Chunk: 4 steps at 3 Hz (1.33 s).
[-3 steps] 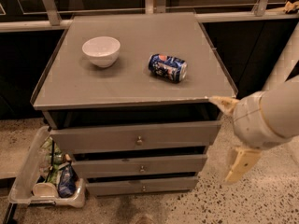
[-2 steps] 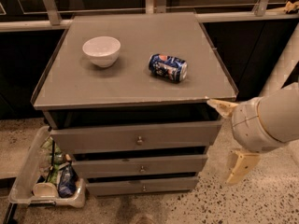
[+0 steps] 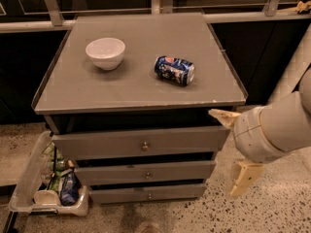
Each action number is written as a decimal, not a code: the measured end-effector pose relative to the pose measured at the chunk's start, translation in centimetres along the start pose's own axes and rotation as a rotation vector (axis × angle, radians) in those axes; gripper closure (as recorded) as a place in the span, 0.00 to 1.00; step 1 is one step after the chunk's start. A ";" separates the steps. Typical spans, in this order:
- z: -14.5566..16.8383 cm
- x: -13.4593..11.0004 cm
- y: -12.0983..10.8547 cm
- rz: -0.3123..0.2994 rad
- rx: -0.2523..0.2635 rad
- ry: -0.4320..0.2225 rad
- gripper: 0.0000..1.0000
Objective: Open bottom drawer
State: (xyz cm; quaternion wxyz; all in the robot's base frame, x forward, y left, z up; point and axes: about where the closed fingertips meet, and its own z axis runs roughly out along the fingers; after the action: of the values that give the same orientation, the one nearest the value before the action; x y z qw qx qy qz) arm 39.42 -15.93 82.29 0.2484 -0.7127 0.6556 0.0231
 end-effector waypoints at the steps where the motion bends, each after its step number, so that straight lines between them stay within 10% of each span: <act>1: 3.9 0.7 2.1 0.013 -0.057 -0.042 0.00; 4: 18.2 7.0 9.8 0.148 -0.151 -0.063 0.00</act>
Offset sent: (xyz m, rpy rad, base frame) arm -0.0341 -0.0071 -0.1967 0.0895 0.1586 -0.0150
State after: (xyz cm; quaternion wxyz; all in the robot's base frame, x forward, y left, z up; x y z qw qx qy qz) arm 36.40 -15.57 60.68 0.2121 -0.6781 0.6945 0.1133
